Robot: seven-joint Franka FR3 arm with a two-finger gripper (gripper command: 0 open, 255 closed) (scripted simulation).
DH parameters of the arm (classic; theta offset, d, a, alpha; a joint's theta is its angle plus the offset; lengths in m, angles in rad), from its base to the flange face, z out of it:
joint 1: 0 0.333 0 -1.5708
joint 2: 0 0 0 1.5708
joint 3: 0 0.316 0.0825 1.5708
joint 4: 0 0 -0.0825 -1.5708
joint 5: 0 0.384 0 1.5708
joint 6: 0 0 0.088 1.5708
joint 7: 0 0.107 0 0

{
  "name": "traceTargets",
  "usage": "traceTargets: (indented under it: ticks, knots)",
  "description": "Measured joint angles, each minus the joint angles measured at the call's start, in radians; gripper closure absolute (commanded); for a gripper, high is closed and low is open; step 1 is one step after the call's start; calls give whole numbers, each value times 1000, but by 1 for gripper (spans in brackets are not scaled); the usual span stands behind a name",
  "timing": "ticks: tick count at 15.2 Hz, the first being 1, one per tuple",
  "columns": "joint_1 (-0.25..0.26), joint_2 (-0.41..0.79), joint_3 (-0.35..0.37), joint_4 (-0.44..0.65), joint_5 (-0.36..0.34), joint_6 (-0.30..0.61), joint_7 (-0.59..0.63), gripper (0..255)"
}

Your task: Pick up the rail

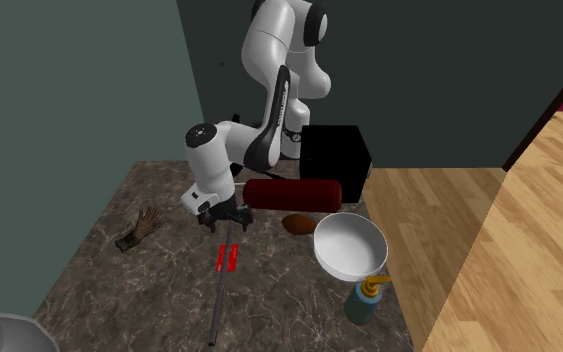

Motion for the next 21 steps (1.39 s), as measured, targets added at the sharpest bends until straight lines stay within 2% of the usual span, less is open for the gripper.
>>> traceTargets:
  ticks: [5,6,16,21]
  knots:
    - [-9,53,11,3,20,48,-15,0]
    - [-9,57,11,3,21,51,-15,255]
    - [-11,54,7,7,20,53,-14,255]
    - [-3,19,3,3,8,16,-6,255]
